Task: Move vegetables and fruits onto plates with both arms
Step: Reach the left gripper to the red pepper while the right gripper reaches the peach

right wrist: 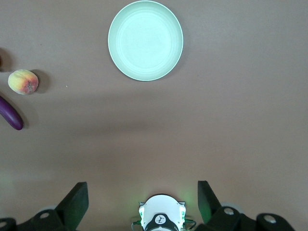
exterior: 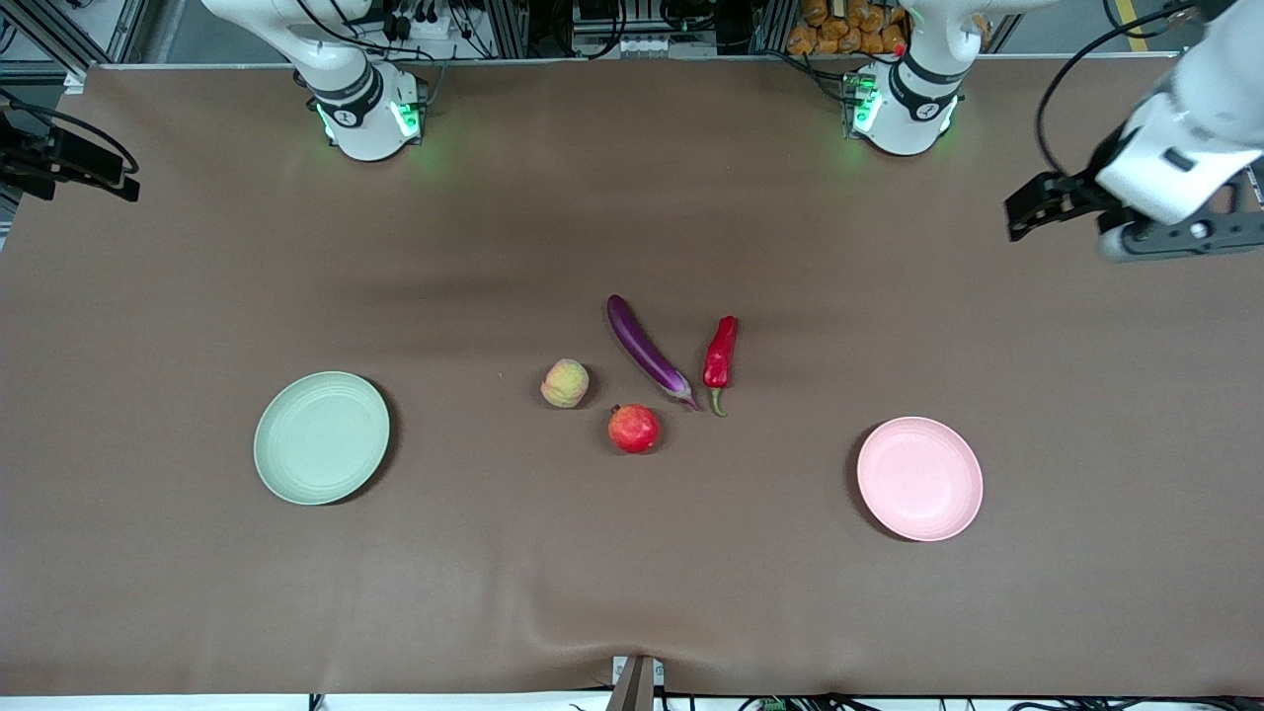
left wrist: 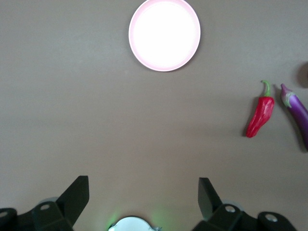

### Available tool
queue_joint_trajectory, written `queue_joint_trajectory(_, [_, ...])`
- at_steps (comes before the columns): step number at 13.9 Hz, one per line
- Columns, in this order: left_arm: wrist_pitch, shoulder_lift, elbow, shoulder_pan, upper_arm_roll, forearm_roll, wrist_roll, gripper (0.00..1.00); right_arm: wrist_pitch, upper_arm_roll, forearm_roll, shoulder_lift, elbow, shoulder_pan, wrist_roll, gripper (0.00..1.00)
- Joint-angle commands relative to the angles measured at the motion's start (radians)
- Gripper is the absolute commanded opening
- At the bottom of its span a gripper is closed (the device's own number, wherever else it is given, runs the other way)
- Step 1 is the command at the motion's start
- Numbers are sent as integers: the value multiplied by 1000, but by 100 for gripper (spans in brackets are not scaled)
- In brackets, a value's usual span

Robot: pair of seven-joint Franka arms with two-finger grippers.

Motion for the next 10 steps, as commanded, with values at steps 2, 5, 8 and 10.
queue_joint_trajectory(2, [182,-75,-204,4,-72,-10,-98,100,-13,-1,-6,-15,-5,-5,11,100])
queue_joint_trajectory(5, [268,-64,-275,2,-156,-10,-195,100,-13,11,-2,-6,-6,13,14,100])
queue_joint_trajectory(8, [361,-41,-355,1,-237,-9,-279,100,10,18,0,22,-8,47,16,100])
queue_joint_trajectory(10, [467,-41,-439,1,-282,-9,-283,100,10,18,4,37,-14,46,22,100])
